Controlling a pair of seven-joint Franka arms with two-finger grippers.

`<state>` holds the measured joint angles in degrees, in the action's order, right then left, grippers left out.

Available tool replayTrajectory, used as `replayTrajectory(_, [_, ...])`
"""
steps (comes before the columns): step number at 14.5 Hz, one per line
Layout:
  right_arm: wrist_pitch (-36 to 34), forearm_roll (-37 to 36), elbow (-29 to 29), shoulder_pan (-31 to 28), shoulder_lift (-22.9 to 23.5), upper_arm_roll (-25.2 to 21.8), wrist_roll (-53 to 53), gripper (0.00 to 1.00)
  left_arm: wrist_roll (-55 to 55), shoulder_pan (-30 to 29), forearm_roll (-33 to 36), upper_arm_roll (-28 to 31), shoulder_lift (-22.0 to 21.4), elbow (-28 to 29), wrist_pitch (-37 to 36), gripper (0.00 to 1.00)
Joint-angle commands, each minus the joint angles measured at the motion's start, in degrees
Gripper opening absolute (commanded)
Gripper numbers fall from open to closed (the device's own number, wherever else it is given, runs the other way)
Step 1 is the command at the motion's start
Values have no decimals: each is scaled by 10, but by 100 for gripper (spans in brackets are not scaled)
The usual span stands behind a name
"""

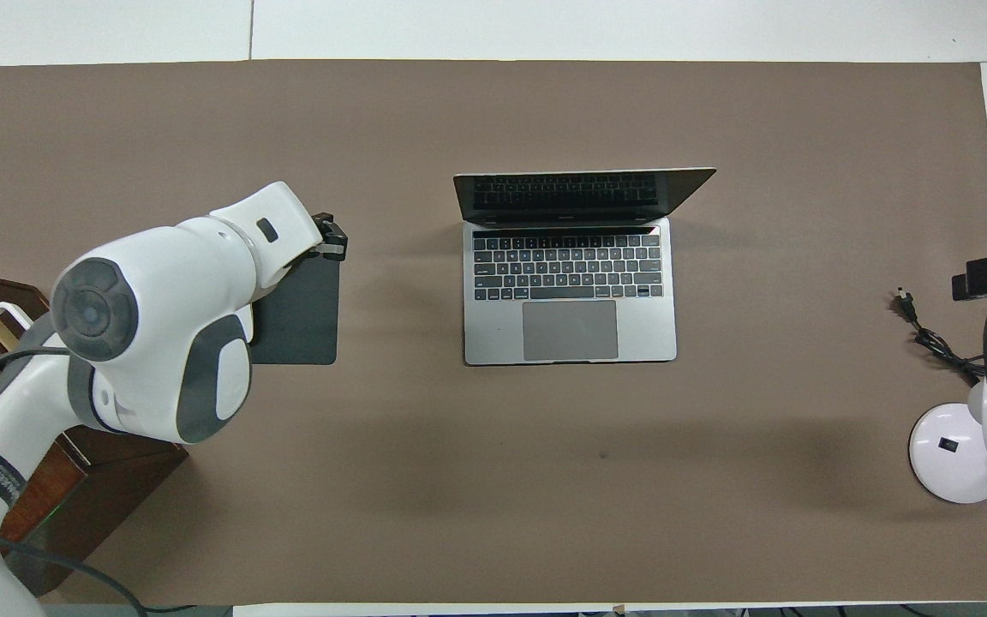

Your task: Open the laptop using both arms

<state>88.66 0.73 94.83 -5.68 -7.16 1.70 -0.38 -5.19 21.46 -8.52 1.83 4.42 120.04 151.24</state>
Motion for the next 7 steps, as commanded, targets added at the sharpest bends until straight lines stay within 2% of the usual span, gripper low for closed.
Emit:
replayTrajectory(1, [-4, -17, -5, -1, 0, 8, -8, 100, -2, -42, 17, -3, -10, -62, -114, 0])
replayTrajectory(4, [-8, -11, -4, -2, 0, 7, -10, 100, -3, -80, 33, -3, -20, -131, -243, 0])
replayTrajectory(7, [-7, -4, -4, -2, 0, 7, -8, 100, -3, -109, 60, -3, -41, -175, -350, 0])
